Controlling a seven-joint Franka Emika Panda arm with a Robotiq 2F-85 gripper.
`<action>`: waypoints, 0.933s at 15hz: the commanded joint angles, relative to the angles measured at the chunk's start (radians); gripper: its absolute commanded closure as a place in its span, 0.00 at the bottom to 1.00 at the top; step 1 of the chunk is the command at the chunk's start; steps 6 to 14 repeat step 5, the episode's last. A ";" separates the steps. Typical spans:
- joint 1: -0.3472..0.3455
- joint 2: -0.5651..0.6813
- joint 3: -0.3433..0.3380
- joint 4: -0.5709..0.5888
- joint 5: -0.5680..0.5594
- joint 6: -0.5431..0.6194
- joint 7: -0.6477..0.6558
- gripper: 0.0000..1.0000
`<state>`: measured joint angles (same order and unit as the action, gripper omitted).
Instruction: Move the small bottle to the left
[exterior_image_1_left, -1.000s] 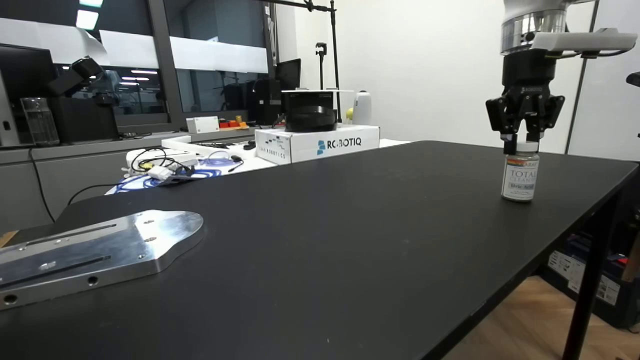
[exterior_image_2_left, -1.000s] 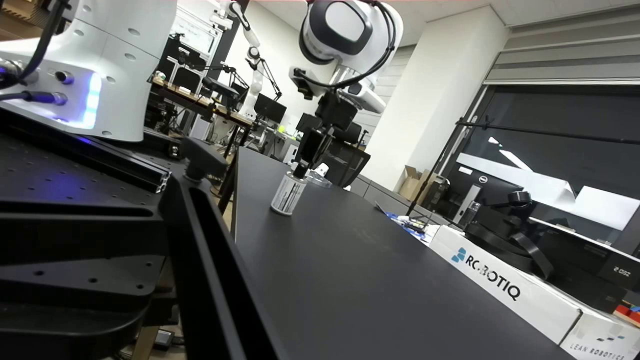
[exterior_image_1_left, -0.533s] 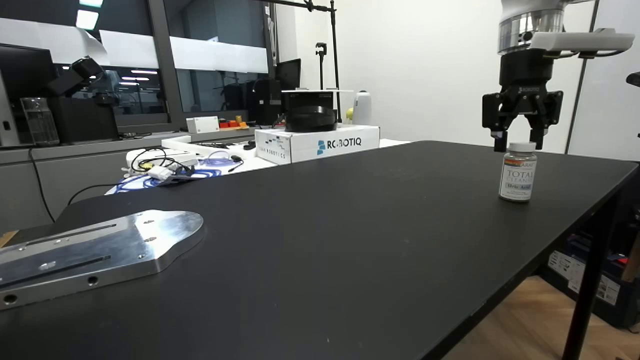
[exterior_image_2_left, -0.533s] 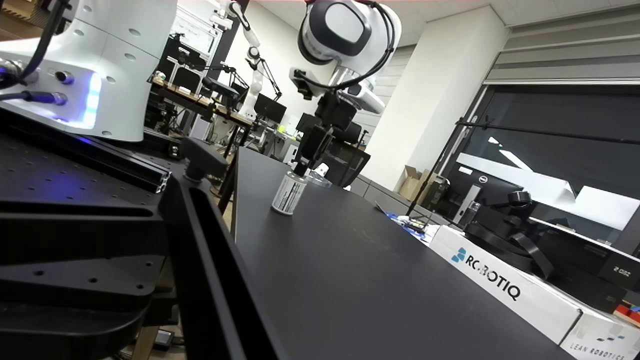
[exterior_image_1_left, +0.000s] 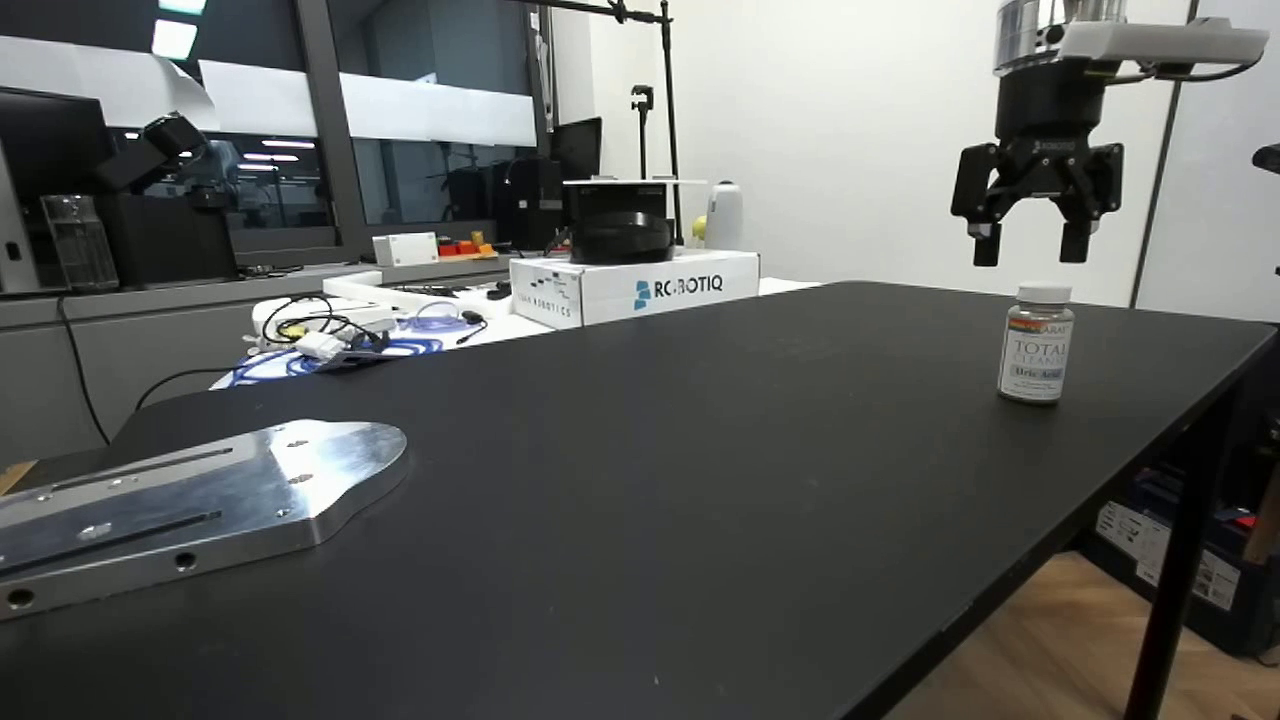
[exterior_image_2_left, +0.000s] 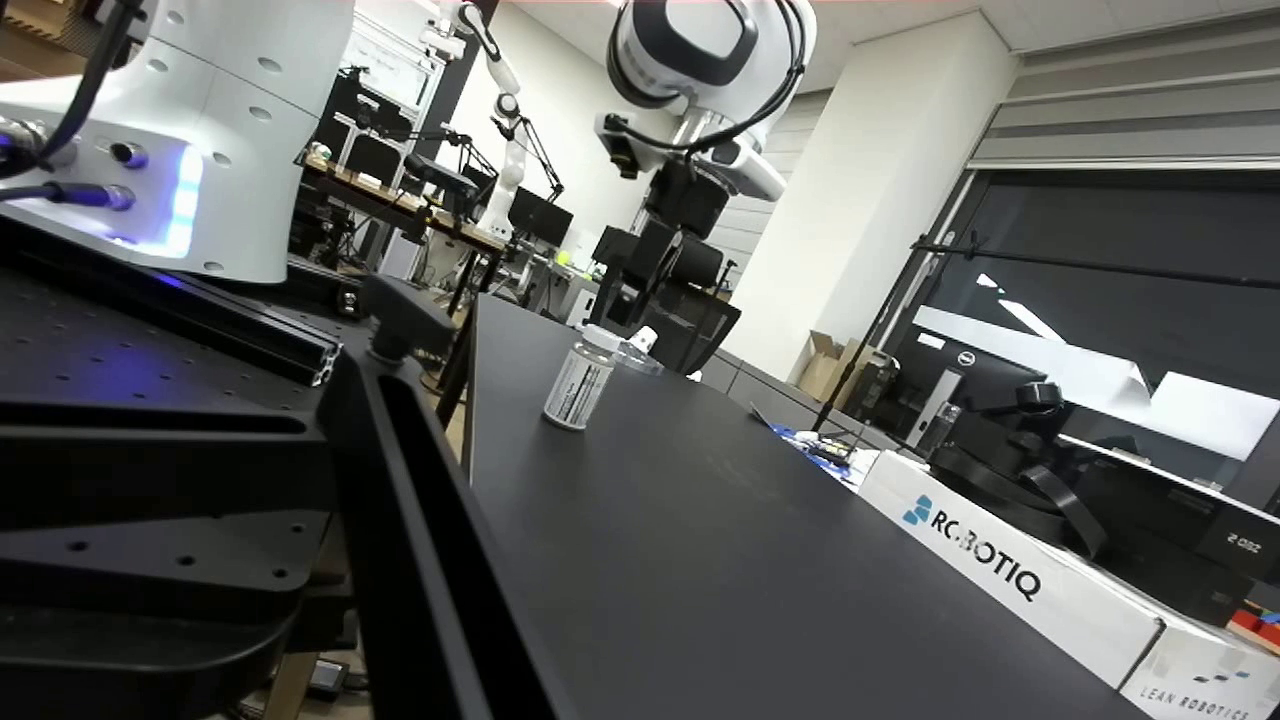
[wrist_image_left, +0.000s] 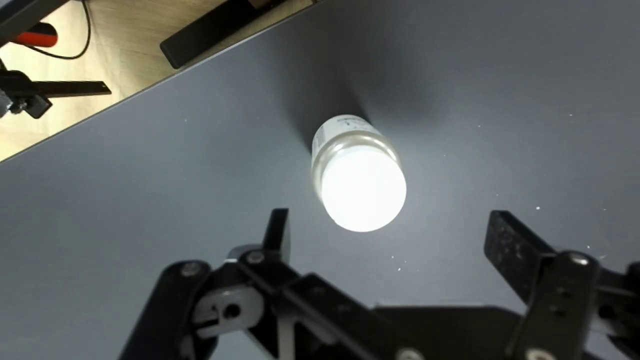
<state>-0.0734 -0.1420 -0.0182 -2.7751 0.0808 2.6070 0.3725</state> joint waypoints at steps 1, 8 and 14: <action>-0.008 -0.039 0.007 0.002 -0.022 -0.066 0.023 0.00; -0.003 -0.023 0.003 0.001 -0.004 -0.047 -0.001 0.00; -0.003 -0.023 0.003 0.001 -0.004 -0.047 -0.001 0.00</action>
